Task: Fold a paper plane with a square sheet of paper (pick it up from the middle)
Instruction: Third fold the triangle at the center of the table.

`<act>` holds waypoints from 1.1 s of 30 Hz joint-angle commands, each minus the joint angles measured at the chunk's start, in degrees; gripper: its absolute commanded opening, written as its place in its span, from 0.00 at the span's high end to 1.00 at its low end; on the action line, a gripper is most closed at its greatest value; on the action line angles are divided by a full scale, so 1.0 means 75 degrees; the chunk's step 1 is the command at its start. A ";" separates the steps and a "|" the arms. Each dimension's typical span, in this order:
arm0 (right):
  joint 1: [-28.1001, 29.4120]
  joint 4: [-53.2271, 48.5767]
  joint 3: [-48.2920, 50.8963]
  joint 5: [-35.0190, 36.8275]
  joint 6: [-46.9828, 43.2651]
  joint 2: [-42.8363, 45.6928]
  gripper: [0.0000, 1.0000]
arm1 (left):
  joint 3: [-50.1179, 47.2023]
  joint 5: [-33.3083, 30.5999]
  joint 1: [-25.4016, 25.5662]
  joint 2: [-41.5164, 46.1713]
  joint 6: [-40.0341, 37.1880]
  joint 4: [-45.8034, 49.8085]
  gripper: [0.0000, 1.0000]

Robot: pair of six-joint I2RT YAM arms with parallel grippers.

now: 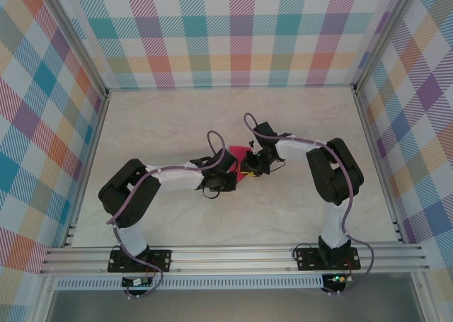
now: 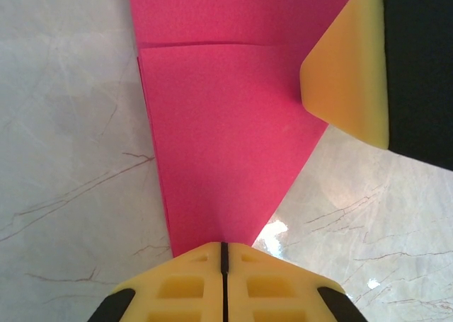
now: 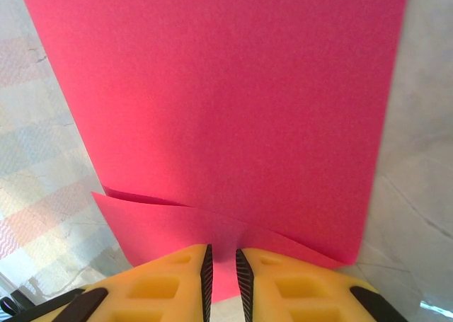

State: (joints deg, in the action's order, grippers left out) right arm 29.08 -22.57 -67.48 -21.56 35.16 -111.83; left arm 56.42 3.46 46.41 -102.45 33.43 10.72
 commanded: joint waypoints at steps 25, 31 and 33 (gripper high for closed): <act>-0.0021 -0.0275 0.0048 0.0660 0.0057 -0.0523 0.79 | -0.0281 -0.0244 0.0333 0.1130 -0.0292 0.1054 0.94; -0.0022 -0.0250 -0.0003 0.0613 0.0088 -0.0511 0.78 | -0.0294 -0.0180 0.0328 0.0942 0.0109 -0.0367 0.94; -0.0024 -0.0240 -0.0008 0.0602 0.0096 -0.0511 0.78 | -0.0188 -0.0361 0.0337 0.0690 0.0192 -0.0391 0.94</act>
State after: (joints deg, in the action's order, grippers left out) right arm 29.08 -23.18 -67.96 -21.71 35.35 -112.03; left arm 54.65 1.83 47.99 -95.39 33.23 11.55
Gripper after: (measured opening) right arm 0.215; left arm 0.064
